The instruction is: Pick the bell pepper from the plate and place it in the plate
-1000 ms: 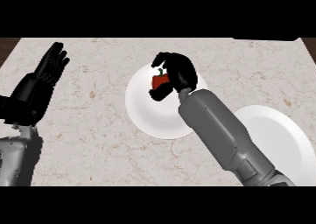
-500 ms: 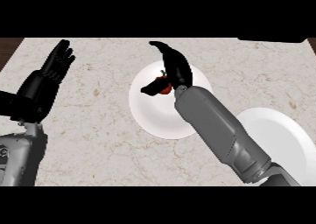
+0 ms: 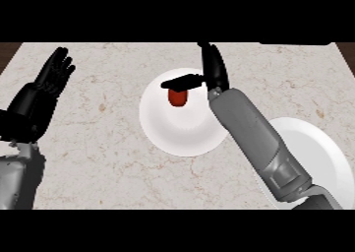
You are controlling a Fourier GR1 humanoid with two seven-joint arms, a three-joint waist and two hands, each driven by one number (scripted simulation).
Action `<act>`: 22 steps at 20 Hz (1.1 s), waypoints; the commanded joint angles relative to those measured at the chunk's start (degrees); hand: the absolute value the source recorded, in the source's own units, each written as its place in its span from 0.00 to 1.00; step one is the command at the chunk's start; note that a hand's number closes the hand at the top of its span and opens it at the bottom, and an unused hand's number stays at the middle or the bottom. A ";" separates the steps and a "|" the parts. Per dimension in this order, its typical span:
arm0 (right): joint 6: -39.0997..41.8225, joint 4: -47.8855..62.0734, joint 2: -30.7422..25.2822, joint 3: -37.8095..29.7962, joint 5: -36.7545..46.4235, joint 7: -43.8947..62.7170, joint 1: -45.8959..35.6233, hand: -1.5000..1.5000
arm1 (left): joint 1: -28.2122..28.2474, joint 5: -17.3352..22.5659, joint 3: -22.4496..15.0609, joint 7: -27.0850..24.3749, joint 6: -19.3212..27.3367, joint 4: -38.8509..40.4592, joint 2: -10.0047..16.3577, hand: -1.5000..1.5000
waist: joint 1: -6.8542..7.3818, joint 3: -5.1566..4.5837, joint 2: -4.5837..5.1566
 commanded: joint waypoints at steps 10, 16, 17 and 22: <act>13.90 -12.69 -12.98 -9.23 -6.69 -7.20 15.12 0.00 | 2.46 -1.01 0.97 -0.06 0.33 -1.45 -0.21 0.50 | -1.96 -0.02 -0.51; 22.40 -17.54 -20.35 -12.41 -8.51 -9.34 22.71 0.00 | 2.53 -0.85 2.03 -2.11 -0.56 -0.07 0.09 0.50 | -1.96 -0.02 -0.43; 22.66 -20.40 -21.95 -12.50 -8.26 -6.40 23.12 0.00 | 0.95 -1.32 0.53 1.33 0.47 -1.05 -1.03 0.50 | -2.14 -0.03 -0.52; 28.23 -12.99 -24.55 -17.04 -8.61 -13.26 22.86 0.00 | -0.29 -1.16 1.20 3.82 0.05 -2.25 -0.29 0.50 | -1.47 0.00 -0.35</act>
